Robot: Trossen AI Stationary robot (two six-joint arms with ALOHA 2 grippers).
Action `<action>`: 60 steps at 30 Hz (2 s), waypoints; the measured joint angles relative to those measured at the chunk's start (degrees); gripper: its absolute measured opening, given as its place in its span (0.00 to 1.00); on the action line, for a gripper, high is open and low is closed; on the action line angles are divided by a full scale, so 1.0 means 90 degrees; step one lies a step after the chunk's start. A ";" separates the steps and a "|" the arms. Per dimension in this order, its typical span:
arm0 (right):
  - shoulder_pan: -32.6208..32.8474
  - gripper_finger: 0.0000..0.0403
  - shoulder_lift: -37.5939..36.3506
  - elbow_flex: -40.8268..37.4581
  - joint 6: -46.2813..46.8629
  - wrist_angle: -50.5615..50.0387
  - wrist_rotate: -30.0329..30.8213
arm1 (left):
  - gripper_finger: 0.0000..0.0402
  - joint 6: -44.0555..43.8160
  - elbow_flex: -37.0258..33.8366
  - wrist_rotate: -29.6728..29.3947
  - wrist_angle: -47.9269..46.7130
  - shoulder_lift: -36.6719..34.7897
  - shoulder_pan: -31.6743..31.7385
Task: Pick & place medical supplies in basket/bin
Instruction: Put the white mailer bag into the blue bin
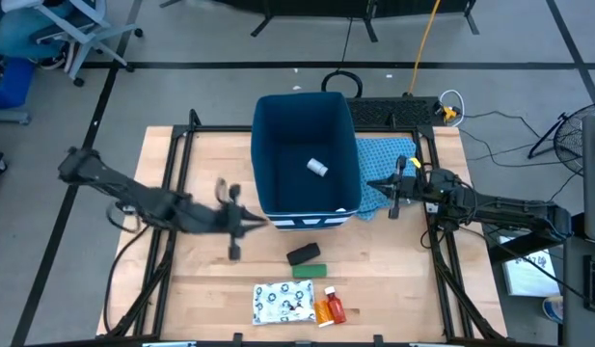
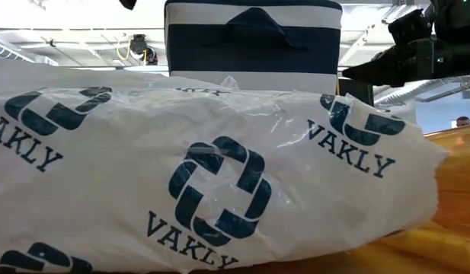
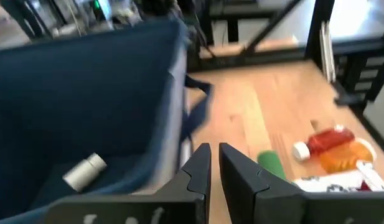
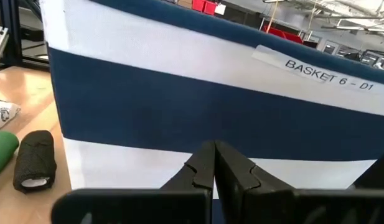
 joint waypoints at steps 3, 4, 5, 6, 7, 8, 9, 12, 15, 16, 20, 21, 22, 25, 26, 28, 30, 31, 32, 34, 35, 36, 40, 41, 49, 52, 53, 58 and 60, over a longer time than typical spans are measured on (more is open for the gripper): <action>0.0000 0.00 0.0000 0.0000 0.0113 0.0000 0.0006 | 0.09 -0.0305 0.0404 -0.0345 -0.0069 0.0813 -0.0343; 0.0000 0.00 0.0000 0.0000 0.0201 0.0000 0.0005 | 0.09 -0.0464 0.0547 -0.0514 -0.0093 0.1057 -0.0447; 0.0000 0.00 0.0000 0.0000 0.0287 0.0001 0.0002 | 0.10 -0.0691 0.0693 -0.0728 -0.0153 0.1258 -0.0548; 0.0000 0.00 0.0000 0.0000 0.0366 0.0002 0.0002 | 0.11 -0.0990 0.0849 -0.0932 -0.0261 0.1440 -0.0637; 0.0000 0.00 0.0000 0.0000 0.0440 0.0002 0.0000 | 0.13 -0.1261 0.1029 -0.1021 -0.0435 0.1599 -0.0707; 0.0002 0.00 0.0000 0.0000 0.0509 0.0004 0.0000 | 0.15 -0.1527 0.1211 -0.0999 -0.0670 0.1745 -0.0759; 0.0002 0.00 0.0000 0.0000 0.0580 0.0007 0.0000 | 0.18 -0.1801 0.1390 -0.0894 -0.0903 0.1890 -0.0805; 0.0002 0.00 0.0000 0.0000 0.0849 0.0000 -0.0002 | 0.28 -0.2665 0.1806 -0.0527 -0.1481 0.2280 -0.0962; 0.0002 0.00 -0.0002 0.0000 0.0991 -0.0098 -0.0002 | 0.40 -0.3518 0.2030 -0.0183 -0.1694 0.2615 -0.1140; 0.0002 0.00 0.0000 -0.0008 0.0988 -0.0134 -0.0002 | 0.44 -0.3681 0.2060 -0.0106 -0.1678 0.2733 -0.1205; 0.0002 0.00 -0.0001 -0.0221 0.1021 -0.0142 -0.0002 | 0.56 -0.4236 0.2065 0.0297 -0.1670 0.3314 -0.1543; 0.0002 0.00 0.0000 -0.0278 0.1058 -0.0143 -0.0002 | 0.58 -0.4403 0.2063 0.0439 -0.1670 0.3459 -0.1650; 0.0002 0.00 0.0000 -0.0331 0.1122 -0.0143 -0.0002 | 0.60 -0.4607 0.2061 0.0622 -0.1649 0.3607 -0.1767; 0.0002 0.00 0.0000 -0.0486 0.1307 -0.0136 -0.0002 | 0.63 -0.5234 0.2056 0.1164 -0.1305 0.3998 -0.2068; 0.0002 0.00 0.0000 -0.0545 0.1350 -0.0101 -0.0003 | 0.63 -0.5475 0.2056 0.1296 -0.1212 0.4099 -0.2161; 0.0005 0.00 0.0003 -0.0593 0.1367 -0.0003 -0.0005 | 0.64 -0.5834 0.2056 0.1405 -0.1069 0.4252 -0.2343; 0.0005 0.00 -0.0002 -0.0607 0.1370 0.0007 -0.0005 | 0.64 -0.6031 0.2056 0.1383 -0.0978 0.4316 -0.2481; 0.0005 0.00 -0.0003 -0.0607 0.1370 0.0015 -0.0005 | 0.64 -0.6142 0.2056 0.1340 -0.0993 0.4316 -0.2540; 0.0005 0.00 -0.0002 -0.0609 0.1370 0.0009 -0.0005 | 0.64 -0.6295 0.2056 0.1245 -0.1002 0.4316 -0.2587; 0.0005 0.00 -0.0002 -0.0612 0.1426 0.0019 -0.0005 | 0.64 -0.6747 0.2056 0.1018 -0.1033 0.4316 -0.2656; 0.0005 0.00 0.0000 -0.0613 0.1468 0.0054 -0.0005 | 0.64 -0.7016 0.2056 0.0825 -0.1088 0.4316 -0.2708; 0.0005 0.00 -0.0002 -0.0614 0.1500 0.0097 -0.0005 | 0.64 -0.7285 0.2056 0.0613 -0.1143 0.4316 -0.2747; 0.0005 0.00 -0.0002 -0.0619 0.1508 0.0242 -0.0005 | 0.64 -0.8239 0.2053 0.0184 -0.1220 0.4370 -0.2832; 0.0005 0.00 -0.0002 -0.0619 0.1508 0.0245 -0.0005 | 0.64 -0.8334 0.2053 0.0181 -0.1216 0.4420 -0.2851; 0.0005 0.00 0.0000 -0.0629 0.1504 0.0219 -0.0005 | 0.64 -0.8417 0.2039 0.0313 -0.1248 0.4911 -0.3082; 0.0005 0.00 0.0000 -0.0631 0.1501 0.0219 -0.0005 | 0.64 -0.8162 0.2039 0.0039 -0.1261 0.5018 -0.3082; 0.0005 0.00 0.0000 -0.0631 0.1506 0.0219 -0.0007 | 0.64 -0.8151 0.2039 0.0015 -0.1278 0.5047 -0.3064; 0.0005 0.00 0.0000 -0.0636 0.1506 0.0200 -0.0005 | 0.64 -0.8135 0.2039 -0.0092 -0.1294 0.5219 -0.2958; 0.0005 0.00 0.0000 -0.0636 0.1508 0.0194 -0.0005 | 0.64 -0.8115 0.2039 -0.0102 -0.1298 0.5297 -0.2941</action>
